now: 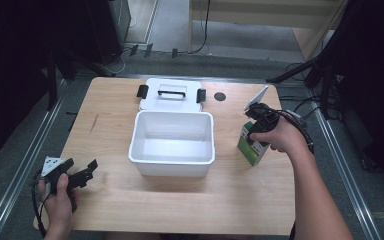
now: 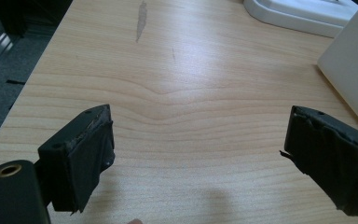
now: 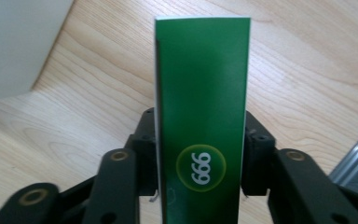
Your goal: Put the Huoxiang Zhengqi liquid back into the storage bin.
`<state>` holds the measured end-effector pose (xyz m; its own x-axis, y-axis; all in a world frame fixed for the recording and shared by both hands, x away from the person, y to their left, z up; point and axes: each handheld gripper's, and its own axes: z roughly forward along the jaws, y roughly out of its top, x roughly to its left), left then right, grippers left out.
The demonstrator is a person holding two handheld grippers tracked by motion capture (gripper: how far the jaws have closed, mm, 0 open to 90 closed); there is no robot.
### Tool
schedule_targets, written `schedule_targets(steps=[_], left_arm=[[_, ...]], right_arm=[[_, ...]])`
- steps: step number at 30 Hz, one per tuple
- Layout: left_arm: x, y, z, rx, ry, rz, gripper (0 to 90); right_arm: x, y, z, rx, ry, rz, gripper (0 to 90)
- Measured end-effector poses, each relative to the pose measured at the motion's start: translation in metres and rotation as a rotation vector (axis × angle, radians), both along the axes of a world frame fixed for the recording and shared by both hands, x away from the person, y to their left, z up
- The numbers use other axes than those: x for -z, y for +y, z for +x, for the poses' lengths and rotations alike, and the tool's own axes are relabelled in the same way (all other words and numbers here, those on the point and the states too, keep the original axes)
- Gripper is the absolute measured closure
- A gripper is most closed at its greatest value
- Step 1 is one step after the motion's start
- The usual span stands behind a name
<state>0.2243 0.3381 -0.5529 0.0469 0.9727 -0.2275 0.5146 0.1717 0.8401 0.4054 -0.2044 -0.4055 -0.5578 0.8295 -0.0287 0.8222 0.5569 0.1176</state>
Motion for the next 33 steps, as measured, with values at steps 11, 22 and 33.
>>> schedule_targets(steps=[11,22,33], left_arm=[[0.0,0.0,0.0,0.002,0.001,-0.001,9.2],[0.0,0.0,0.0,0.0,0.003,0.001,9.2],[0.0,0.001,0.0,0.004,0.002,-0.01,9.2]], right_arm=[[-0.005,0.006,-0.005,-0.116,-0.012,-0.05,64.4],[-0.027,0.009,-0.02,-0.353,-0.088,-0.057,64.3],[-0.046,0.014,-0.028,-0.481,-0.099,-0.051,64.3]])
